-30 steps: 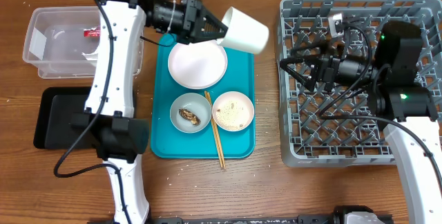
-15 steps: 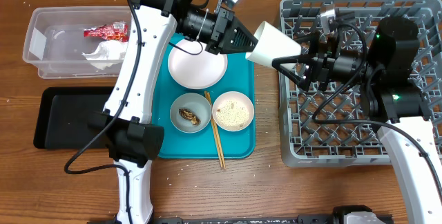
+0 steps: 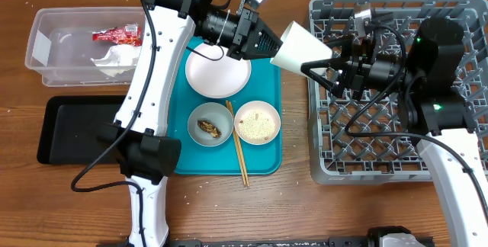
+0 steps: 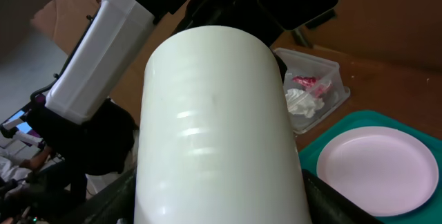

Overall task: Sort waste into correct bins and load items into the dishwasher
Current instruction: 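Lift the cup and hand it from the left gripper to the right gripper, then lower the cup with the right gripper into the dish rack's front corner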

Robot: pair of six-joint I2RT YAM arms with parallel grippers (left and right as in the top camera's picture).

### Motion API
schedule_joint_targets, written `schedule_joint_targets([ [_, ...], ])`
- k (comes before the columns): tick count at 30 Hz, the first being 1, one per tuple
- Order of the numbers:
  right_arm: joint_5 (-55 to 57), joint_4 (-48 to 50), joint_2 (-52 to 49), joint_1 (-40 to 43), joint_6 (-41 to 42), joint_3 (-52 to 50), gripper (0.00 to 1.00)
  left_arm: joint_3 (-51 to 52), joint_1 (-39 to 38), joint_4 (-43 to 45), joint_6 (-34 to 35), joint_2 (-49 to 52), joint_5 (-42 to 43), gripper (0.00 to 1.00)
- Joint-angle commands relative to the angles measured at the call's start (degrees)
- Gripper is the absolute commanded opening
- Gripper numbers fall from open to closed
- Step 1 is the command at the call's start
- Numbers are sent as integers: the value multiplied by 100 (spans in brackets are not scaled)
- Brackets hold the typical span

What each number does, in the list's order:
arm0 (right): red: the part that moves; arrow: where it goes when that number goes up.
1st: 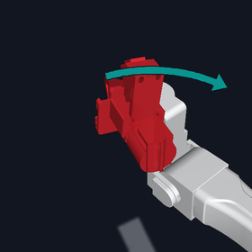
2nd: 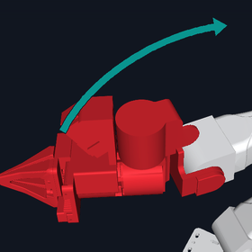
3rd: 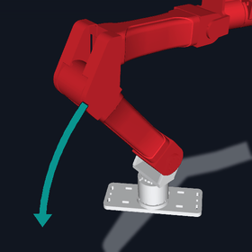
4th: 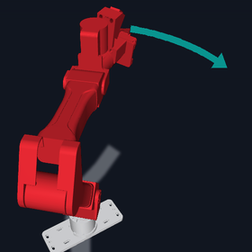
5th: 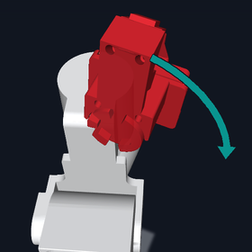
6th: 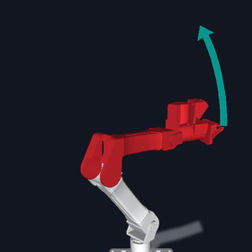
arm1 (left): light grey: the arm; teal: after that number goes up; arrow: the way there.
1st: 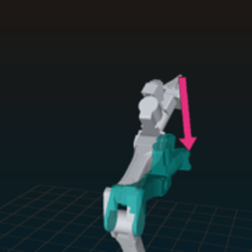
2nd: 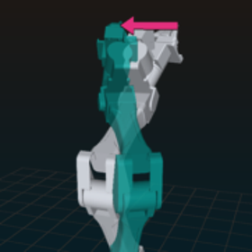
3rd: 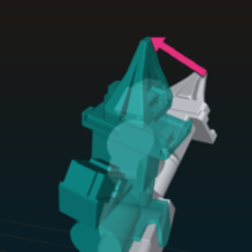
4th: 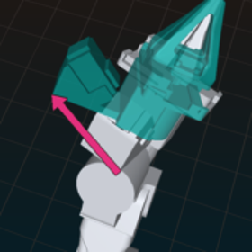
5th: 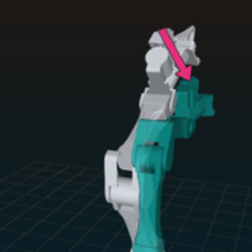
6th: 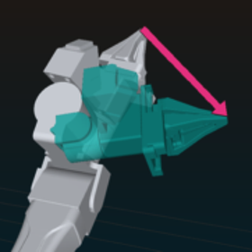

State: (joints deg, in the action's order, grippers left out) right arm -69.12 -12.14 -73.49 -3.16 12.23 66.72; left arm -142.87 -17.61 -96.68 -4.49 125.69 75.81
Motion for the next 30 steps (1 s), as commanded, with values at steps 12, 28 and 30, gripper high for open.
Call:
schedule_joint_targets([
  [12, 166, -345, 96, 455, 310, -13, 47, 11, 39, -7, 24, -20, -1447, 58],
  [28, 3626, -3421, 1045, 767, 310, 46, 47, 11, 656, 675, 730, -20, -4476, 63],
  [30, 4004, -3799, 1207, 767, 446, 55, 47, 11, 643, 673, 730, -20, -4782, 63],
])
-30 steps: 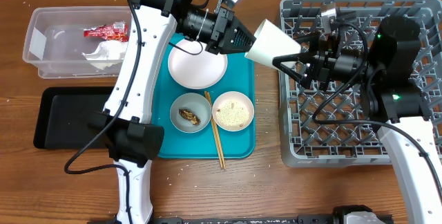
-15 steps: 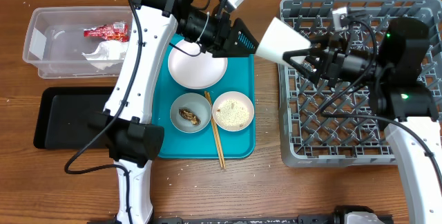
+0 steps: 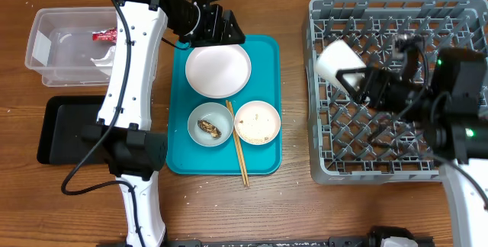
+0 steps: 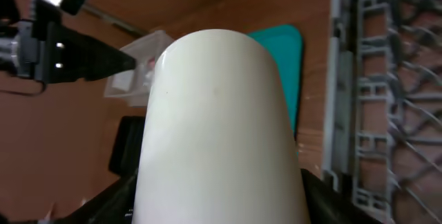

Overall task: Sort waste into correct bins and load items into the dishwasher
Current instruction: 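Lower the cup with the right gripper into the dish rack's front corner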

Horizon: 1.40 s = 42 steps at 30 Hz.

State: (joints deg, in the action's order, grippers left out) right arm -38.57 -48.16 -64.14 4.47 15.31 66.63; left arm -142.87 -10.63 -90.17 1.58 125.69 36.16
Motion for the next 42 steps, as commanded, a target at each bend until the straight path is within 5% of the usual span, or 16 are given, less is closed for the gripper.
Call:
schedule_joint_targets([
  [1, 1062, -376, 343, 4, 151, 63, 47, 11, -63, 24, 122, -20, -951, 63],
  [30, 3296, -3329, 433, -2, 573, 61, 47, 11, -699, 116, 188, -20, -2479, 65],
  [42, 3405, -3414, -741, -1169, 621, 52, 49, 11, -697, 131, 186, -20, -2481, 67],
])
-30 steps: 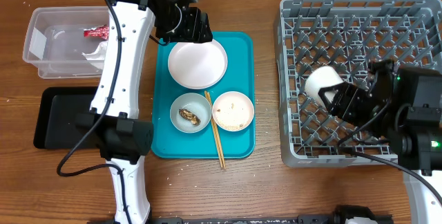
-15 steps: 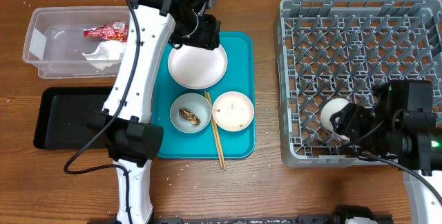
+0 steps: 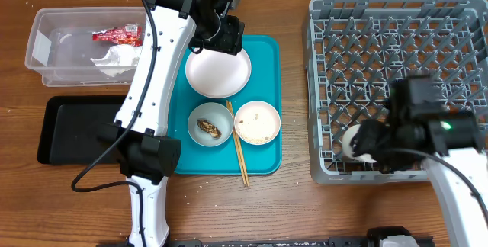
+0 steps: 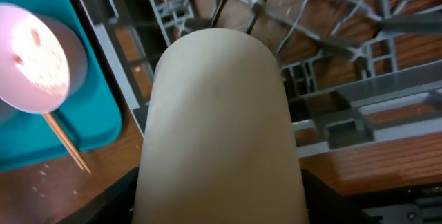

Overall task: Sort waste into correct bins and load items into the dishwasher
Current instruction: 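Lower the cup with the right gripper into the dish rack's front corner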

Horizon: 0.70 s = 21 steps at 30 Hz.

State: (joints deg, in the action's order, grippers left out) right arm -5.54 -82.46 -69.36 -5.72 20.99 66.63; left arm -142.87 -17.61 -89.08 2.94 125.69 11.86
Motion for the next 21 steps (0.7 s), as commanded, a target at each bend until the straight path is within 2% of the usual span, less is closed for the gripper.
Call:
schedule_joint_targets([
  [1, 101, 24, -323, -192, 50, 50, 49, 11, 0, 22, 50, -20, -50, 67],
  [6, 101, 83, -754, -428, 50, 44, 50, 11, 0, 22, 50, -20, -50, 68],
  [10, 101, 136, -977, -542, 50, 15, 63, 11, -2, 22, 48, -20, -50, 72],
  [15, 101, 168, -1198, -549, 48, 15, 74, 11, 0, 20, 48, -20, -50, 79],
  [18, 98, 258, -1209, -549, 48, 17, 87, 11, -2, 20, 46, -20, -50, 81],
  [21, 98, 350, -1209, -546, 48, 26, 92, 11, 0, 20, 48, -20, -50, 81],
])
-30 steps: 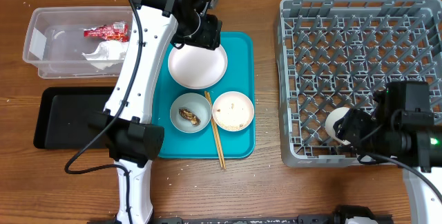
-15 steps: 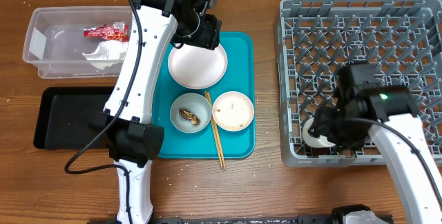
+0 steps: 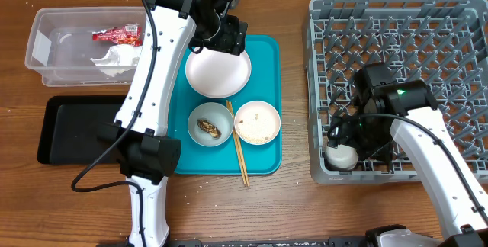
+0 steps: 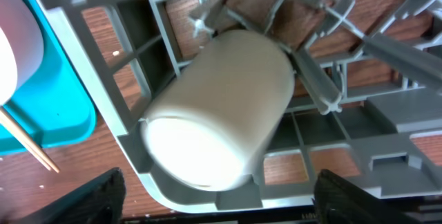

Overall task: Sort waste into correct bins and load items into the dishwasher
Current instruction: 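Lower the cup with the right gripper into the dish rack's front corner, then reach the left gripper to the grey bowl and grasp its rim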

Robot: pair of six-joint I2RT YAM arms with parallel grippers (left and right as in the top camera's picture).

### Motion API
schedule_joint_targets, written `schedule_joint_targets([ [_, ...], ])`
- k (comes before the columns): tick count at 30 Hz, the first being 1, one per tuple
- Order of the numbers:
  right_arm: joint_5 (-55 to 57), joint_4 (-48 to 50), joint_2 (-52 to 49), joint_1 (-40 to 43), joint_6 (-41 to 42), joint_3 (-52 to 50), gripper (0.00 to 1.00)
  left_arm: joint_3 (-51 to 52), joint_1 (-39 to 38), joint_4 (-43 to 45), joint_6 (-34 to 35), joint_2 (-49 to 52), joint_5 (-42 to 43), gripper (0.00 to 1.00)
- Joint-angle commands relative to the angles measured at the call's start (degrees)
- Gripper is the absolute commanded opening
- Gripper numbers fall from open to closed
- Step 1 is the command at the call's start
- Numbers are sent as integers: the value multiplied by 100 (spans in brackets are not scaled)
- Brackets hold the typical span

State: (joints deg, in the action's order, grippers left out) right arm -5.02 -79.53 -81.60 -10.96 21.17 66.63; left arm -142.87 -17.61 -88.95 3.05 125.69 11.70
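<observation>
A white cup (image 3: pixel 341 155) lies tilted in the front-left corner of the grey dishwasher rack (image 3: pixel 390 4). In the right wrist view the cup (image 4: pixel 221 106) rests between the rack's bars, free of my right gripper (image 4: pixel 219 209), whose fingers stand wide open on either side. From overhead the right gripper (image 3: pixel 352 142) hangs just above the cup. My left gripper (image 3: pixel 229 35) points down at the far edge of the white plate (image 3: pixel 218 73) on the teal tray (image 3: pixel 263 56); its jaws are hidden.
On the tray also sit a bowl with a brown scrap (image 3: pixel 210 123), a bowl with crumbs (image 3: pixel 257 121) and chopsticks (image 3: pixel 239 155). A clear bin (image 3: pixel 46 45) holding a wrapper and tissue stands far left, with a black tray (image 3: pixel 72 129) in front of it.
My right gripper has opened and let go of the cup, which now lies tilted in the rack's front-left corner. The left arm has barely moved.
First the cup hung between both grippers over the gap between tray and rack. Then my right gripper alone held it above the rack's left side, the left arm back by the plate. Later it was low at the rack's front left, and now lies there released.
</observation>
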Motion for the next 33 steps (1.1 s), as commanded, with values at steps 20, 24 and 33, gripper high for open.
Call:
schedule_joint_targets([
  [20, -188, -164, 35, -404, -186, 2549, 92, -120, 232, -787, 990, -1327, -297, 78],
  [24, 162, -249, 31, -380, -186, 2529, 93, 868, 4, -787, 1725, -1646, -1025, 77],
  [33, 197, -153, 31, -382, -208, 2529, 93, 3285, -761, 127, 2227, -1759, -1010, 72],
])
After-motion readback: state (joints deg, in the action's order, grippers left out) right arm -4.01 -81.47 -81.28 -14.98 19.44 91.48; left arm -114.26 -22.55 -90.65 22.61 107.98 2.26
